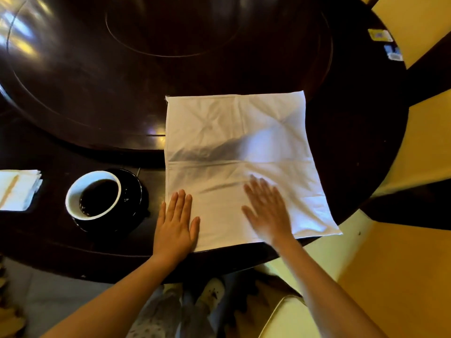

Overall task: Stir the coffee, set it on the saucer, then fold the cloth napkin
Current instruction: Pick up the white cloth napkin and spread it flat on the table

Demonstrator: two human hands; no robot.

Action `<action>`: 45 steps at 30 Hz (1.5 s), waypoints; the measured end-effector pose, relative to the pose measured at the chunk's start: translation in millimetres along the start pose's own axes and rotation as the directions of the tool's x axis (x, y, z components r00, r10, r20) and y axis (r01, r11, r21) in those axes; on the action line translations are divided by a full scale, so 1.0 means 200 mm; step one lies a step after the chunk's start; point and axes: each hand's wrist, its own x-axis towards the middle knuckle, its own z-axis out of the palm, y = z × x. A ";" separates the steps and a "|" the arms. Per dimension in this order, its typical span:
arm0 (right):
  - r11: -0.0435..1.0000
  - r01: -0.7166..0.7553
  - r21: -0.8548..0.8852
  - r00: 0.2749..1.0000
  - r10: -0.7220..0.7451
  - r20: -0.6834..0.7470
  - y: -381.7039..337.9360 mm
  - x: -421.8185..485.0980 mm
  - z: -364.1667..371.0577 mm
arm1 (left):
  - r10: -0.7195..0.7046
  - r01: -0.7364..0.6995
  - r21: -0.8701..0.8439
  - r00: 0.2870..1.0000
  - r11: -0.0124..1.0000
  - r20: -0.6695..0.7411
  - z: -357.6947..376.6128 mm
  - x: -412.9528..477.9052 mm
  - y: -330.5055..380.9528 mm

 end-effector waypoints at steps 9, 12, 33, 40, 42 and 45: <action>0.937 -0.331 -0.111 0.942 0.335 0.019 0.70 0.03 -0.21 | -0.021 0.020 0.021 0.999 1.000 0.029 -0.01 0.01 0.00; 0.926 -0.378 0.000 0.922 0.376 -0.090 0.59 0.13 -0.22 | -0.004 0.004 0.035 1.000 0.999 0.004 -0.06 0.02 0.04; 0.959 -0.284 0.024 0.954 0.285 -0.089 0.51 0.47 -0.13 | 0.038 -0.051 -0.250 0.998 0.967 -0.057 -0.14 0.45 0.33; 0.960 -0.275 0.055 0.955 0.280 -0.103 0.50 0.46 -0.13 | 0.162 -0.166 -0.135 0.986 0.977 -0.041 -0.27 1.00 0.45; 0.962 -0.271 0.040 0.956 0.274 -0.103 0.50 0.46 -0.12 | 0.199 -0.198 -0.017 0.980 0.980 0.027 -0.27 1.09 0.33; 0.961 -0.272 0.047 0.955 0.276 -0.113 0.51 0.47 -0.12 | 0.209 -0.211 0.030 0.977 0.977 0.039 -0.28 1.15 0.22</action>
